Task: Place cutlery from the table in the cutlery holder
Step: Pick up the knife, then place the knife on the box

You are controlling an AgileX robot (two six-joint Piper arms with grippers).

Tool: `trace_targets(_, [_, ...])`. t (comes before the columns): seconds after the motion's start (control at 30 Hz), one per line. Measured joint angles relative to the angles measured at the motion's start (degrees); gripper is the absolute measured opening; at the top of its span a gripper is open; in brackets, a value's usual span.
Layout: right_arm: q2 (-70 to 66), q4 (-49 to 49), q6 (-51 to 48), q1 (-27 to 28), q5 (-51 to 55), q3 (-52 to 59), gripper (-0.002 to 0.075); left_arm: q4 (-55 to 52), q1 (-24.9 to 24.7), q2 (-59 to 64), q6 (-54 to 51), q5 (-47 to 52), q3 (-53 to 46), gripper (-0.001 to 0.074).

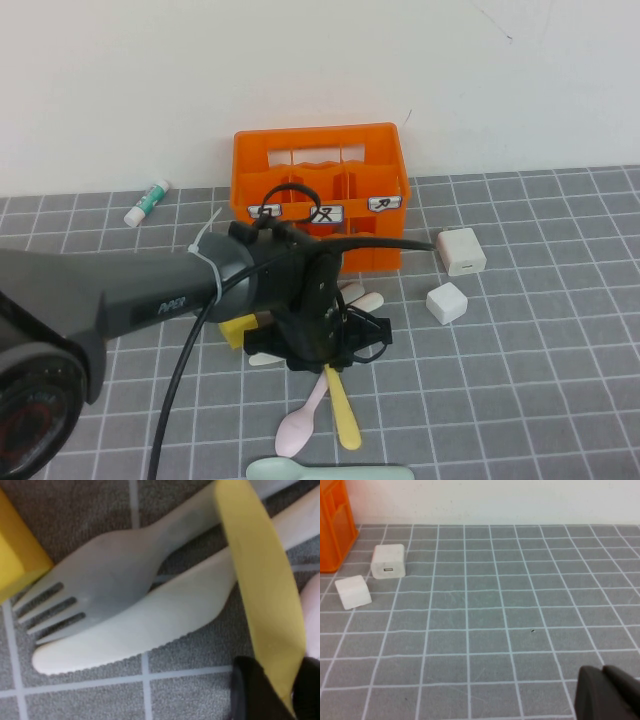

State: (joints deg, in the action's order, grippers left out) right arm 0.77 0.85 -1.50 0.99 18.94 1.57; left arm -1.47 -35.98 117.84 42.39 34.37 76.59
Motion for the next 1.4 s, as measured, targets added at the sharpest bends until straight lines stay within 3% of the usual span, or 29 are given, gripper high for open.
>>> trace_targets(0.23, [0.0, 0.0, 0.0, 0.0, 0.0, 0.0, -0.0003, 0.1, 0.0, -0.1, -4.1, 1.2, 0.5, 0.0129])
trace_targets(0.4, [0.0, 0.0, 0.0, 0.0, 0.0, 0.0, -0.0003, -0.3, 0.0, -2.7, -7.4, 3.4, 0.3, 0.0034])
trace_targets(0.83, [0.0, 0.0, 0.0, 0.0, 0.0, 0.0, -0.0003, -2.8, -1.4, -16.5, -17.0, 3.5, 0.0, 0.0027])
trace_targets(1.13, [0.0, 0.0, 0.0, 0.0, 0.0, 0.0, -0.0003, -10.0, -4.0, -24.9, -19.9, -11.4, -4.1, 0.0026])
trace_targets(1.4, [0.0, 0.0, 0.0, 0.0, 0.0, 0.0, -0.0003, -16.4, -3.5, -33.5, -20.2, -35.5, -14.7, 0.0025])
